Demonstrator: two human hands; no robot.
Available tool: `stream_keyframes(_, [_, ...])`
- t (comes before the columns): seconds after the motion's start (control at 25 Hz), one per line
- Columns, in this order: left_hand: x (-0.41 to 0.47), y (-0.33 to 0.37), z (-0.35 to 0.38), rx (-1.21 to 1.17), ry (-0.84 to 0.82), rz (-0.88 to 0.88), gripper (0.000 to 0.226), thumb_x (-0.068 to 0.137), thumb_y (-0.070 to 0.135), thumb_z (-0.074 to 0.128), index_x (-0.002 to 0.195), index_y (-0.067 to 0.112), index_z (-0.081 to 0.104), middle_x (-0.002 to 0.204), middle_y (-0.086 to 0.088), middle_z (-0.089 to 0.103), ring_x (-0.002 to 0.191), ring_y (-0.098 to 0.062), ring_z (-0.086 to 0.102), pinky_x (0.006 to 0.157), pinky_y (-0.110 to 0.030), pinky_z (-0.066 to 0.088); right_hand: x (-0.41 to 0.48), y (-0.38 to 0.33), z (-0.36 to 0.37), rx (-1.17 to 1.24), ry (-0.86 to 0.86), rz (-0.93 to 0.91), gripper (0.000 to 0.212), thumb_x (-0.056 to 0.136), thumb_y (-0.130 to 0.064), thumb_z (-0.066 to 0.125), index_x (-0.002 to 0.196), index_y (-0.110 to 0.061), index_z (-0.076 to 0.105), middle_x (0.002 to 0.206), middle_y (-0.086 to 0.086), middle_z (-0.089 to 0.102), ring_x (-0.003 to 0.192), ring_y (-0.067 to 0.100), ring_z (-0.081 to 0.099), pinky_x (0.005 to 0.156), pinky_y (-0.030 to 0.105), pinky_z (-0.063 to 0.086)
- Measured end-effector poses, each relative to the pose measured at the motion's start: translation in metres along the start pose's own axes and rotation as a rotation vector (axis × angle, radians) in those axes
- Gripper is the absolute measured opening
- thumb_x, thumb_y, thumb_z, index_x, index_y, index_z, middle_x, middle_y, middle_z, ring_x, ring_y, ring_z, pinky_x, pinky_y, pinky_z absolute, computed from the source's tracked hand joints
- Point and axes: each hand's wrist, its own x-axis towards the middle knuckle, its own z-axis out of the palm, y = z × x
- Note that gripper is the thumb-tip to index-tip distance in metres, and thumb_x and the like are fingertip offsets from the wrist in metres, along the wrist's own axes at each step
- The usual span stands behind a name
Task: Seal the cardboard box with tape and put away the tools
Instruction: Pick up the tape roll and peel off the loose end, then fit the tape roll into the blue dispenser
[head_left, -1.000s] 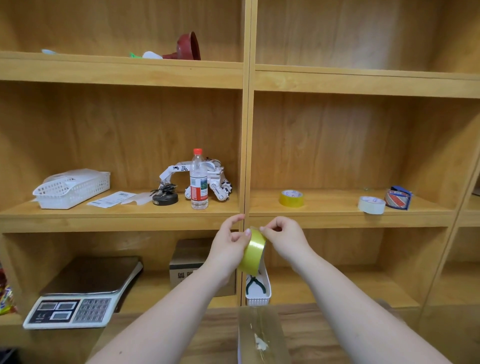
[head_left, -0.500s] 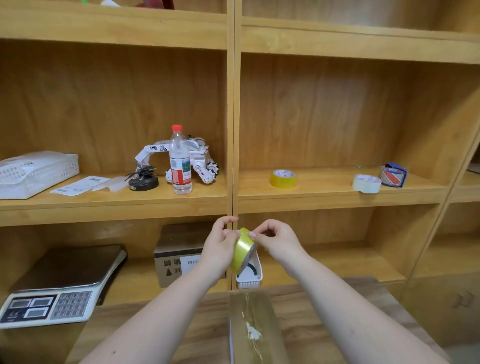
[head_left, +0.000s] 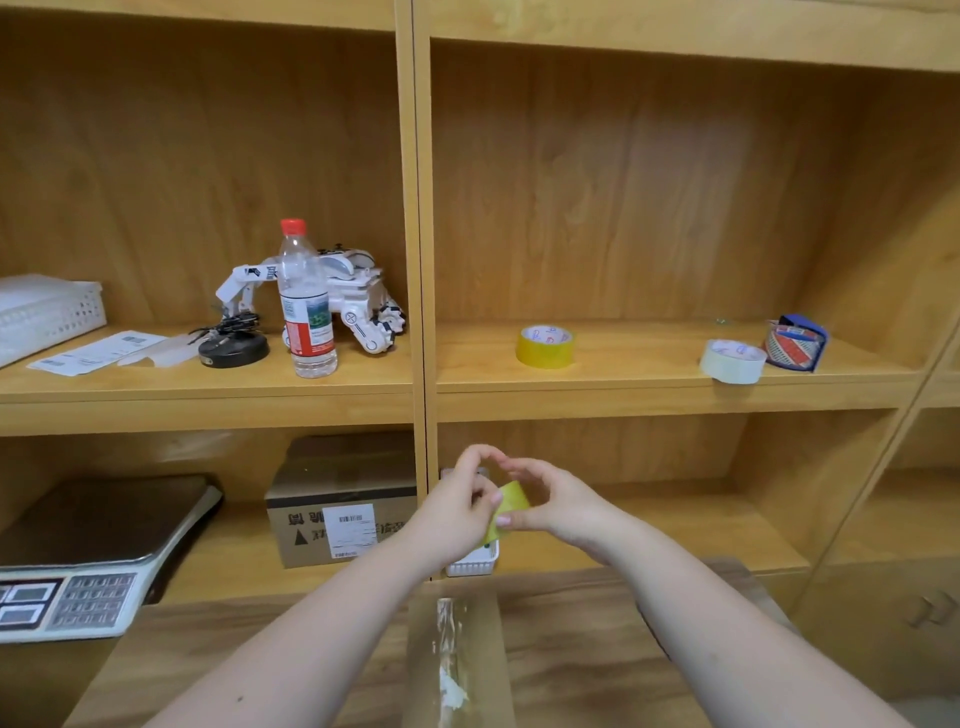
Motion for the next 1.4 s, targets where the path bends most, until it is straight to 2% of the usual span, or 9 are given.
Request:
stream_keyframes(0.24, [0.044, 0.004, 0.042, 0.017, -0.06, 0.036, 0.035, 0.094, 0.013, 0.049, 0.113, 0.043, 0.047, 0.085, 0.003, 0.069, 0.086, -0.015, 0.064, 0.078, -0.034, 0.052, 0.014, 0.036, -0.043, -0.019, 0.04, 0.037, 0.074, 0.062, -0.031, 0.086, 0.126, -0.03, 0.048, 0.126, -0.004, 0.054, 0.113, 0.011, 0.052, 0.091, 0.024, 0.043])
stream_keyframes(0.56, [0.104, -0.001, 0.105, 0.012, -0.033, -0.119, 0.069, 0.073, 0.043, 0.077, 0.133, 0.025, 0.05, 0.132, 0.007, 0.053, 0.122, -0.007, 0.048, 0.098, -0.022, 0.039, 0.016, 0.099, -0.106, 0.059, 0.226, -0.001, 0.083, 0.048, -0.02, 0.092, 0.119, -0.039, 0.054, 0.128, -0.007, 0.055, 0.116, 0.01, 0.052, 0.1, 0.027, 0.044])
stream_keyframes(0.68, [0.12, -0.002, 0.144, -0.03, -0.106, -0.175, 0.074, 0.074, 0.044, 0.076, 0.137, 0.019, 0.047, 0.132, 0.007, 0.051, 0.115, -0.007, 0.05, 0.088, -0.013, 0.041, 0.007, 0.132, -0.128, 0.168, 0.26, -0.006, 0.089, 0.039, -0.022, 0.093, 0.115, -0.049, 0.054, 0.128, -0.007, 0.056, 0.118, 0.013, 0.054, 0.1, 0.038, 0.048])
stream_keyframes(0.84, [0.14, 0.009, 0.203, -0.185, -0.147, -0.182, 0.076, 0.072, 0.025, 0.082, 0.138, 0.01, 0.046, 0.132, -0.001, 0.056, 0.108, -0.005, 0.052, 0.073, 0.001, 0.042, -0.014, 0.173, -0.162, 0.295, 0.288, 0.033, 0.09, 0.052, 0.001, 0.086, 0.123, -0.042, 0.052, 0.128, 0.0, 0.056, 0.115, 0.018, 0.059, 0.093, 0.045, 0.053])
stream_keyframes(0.96, [0.154, 0.02, 0.243, -0.188, -0.19, -0.154, 0.084, 0.068, 0.019, 0.085, 0.14, 0.01, 0.043, 0.121, 0.006, 0.054, 0.104, -0.003, 0.05, 0.069, 0.004, 0.04, -0.026, 0.202, -0.184, 0.286, 0.342, 0.065, 0.095, 0.055, 0.005, 0.085, 0.129, -0.041, 0.047, 0.129, -0.001, 0.055, 0.116, 0.016, 0.058, 0.085, 0.036, 0.057])
stream_keyframes(1.04, [0.163, 0.022, 0.268, -0.16, -0.228, -0.156, 0.092, 0.065, 0.022, 0.087, 0.143, 0.013, 0.039, 0.126, 0.006, 0.054, 0.105, -0.003, 0.05, 0.076, -0.002, 0.043, -0.031, 0.222, -0.197, 0.201, 0.41, 0.097, 0.098, 0.054, -0.003, 0.087, 0.132, -0.042, 0.041, 0.129, -0.007, 0.055, 0.117, 0.007, 0.055, 0.089, 0.024, 0.052])
stream_keyframes(1.2, [0.184, 0.018, 0.328, -0.069, -0.288, -0.173, 0.103, 0.061, 0.032, 0.088, 0.146, 0.017, 0.033, 0.143, 0.002, 0.048, 0.125, -0.011, 0.048, 0.097, -0.018, 0.038, -0.038, 0.259, -0.226, 0.044, 0.446, 0.176, 0.108, 0.053, -0.027, 0.085, 0.142, -0.039, 0.026, 0.131, -0.015, 0.05, 0.128, 0.01, 0.043, 0.107, 0.036, 0.038])
stream_keyframes(1.32, [0.193, 0.013, 0.372, 0.018, -0.341, -0.167, 0.098, 0.062, 0.038, 0.086, 0.145, 0.023, 0.035, 0.139, 0.006, 0.052, 0.128, -0.014, 0.048, 0.102, -0.027, 0.041, -0.044, 0.294, -0.244, 0.03, 0.437, 0.273, 0.109, 0.06, -0.022, 0.084, 0.147, -0.027, 0.017, 0.126, -0.018, 0.043, 0.123, 0.006, 0.044, 0.1, 0.022, 0.037])
stream_keyframes(1.4, [0.198, 0.007, 0.4, 0.089, -0.372, -0.171, 0.097, 0.062, 0.043, 0.084, 0.144, 0.028, 0.035, 0.135, 0.007, 0.055, 0.126, -0.017, 0.049, 0.103, -0.036, 0.044, -0.048, 0.32, -0.253, -0.013, 0.445, 0.315, 0.093, 0.064, -0.024, 0.08, 0.137, -0.041, 0.026, 0.124, -0.017, 0.049, 0.115, 0.005, 0.051, 0.091, 0.015, 0.041])
